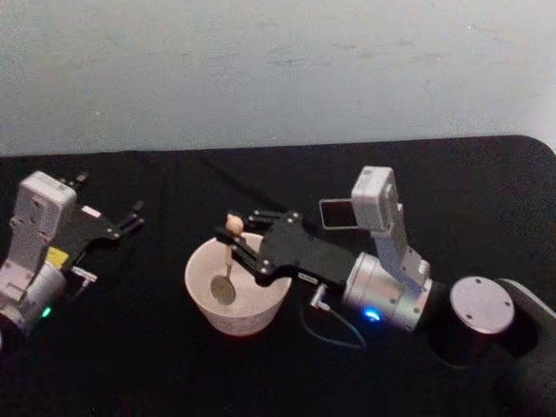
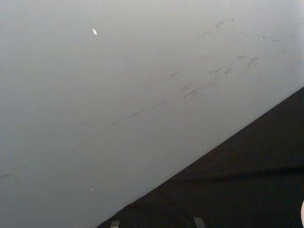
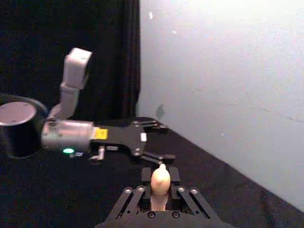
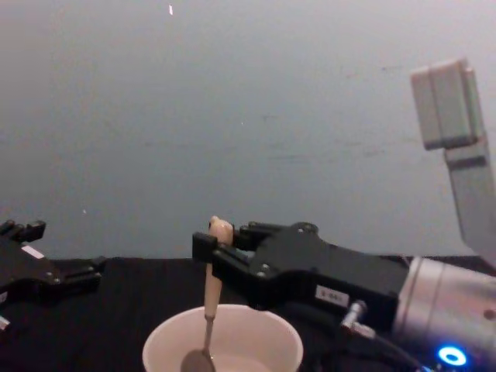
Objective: Pick up the stirring spoon with one hand, stir inside the cup, then place it back in its original position.
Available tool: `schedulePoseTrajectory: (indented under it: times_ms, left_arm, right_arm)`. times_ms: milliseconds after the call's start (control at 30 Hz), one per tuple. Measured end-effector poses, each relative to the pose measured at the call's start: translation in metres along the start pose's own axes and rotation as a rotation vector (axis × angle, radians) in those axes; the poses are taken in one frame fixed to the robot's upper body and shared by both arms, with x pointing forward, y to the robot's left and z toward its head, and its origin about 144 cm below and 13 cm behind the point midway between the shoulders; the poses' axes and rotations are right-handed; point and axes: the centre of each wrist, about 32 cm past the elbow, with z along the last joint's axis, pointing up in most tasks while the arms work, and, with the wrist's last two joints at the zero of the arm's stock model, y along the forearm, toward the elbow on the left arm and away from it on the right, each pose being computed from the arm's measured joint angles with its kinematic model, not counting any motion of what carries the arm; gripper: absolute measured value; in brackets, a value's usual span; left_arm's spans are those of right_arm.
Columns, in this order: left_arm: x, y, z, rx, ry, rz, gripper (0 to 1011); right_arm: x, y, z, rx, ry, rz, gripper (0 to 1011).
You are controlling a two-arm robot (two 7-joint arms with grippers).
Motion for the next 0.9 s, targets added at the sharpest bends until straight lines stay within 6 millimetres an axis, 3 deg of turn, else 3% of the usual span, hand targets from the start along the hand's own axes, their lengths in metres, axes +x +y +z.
schedulePoseTrajectory:
  times_ms: [300, 900]
  left_arm:
    - [0.000, 0.000, 0.000, 0.000, 0.000, 0.000, 1001]
    - [0.000, 0.000, 0.000, 0.000, 0.000, 0.000, 1001]
  right_arm:
    - [0.014, 0.012, -0.001, -0.005, -0.015, -0.073, 213]
    - [0.023, 0.004, -0.003, -0.025, -0.024, -0.119, 213]
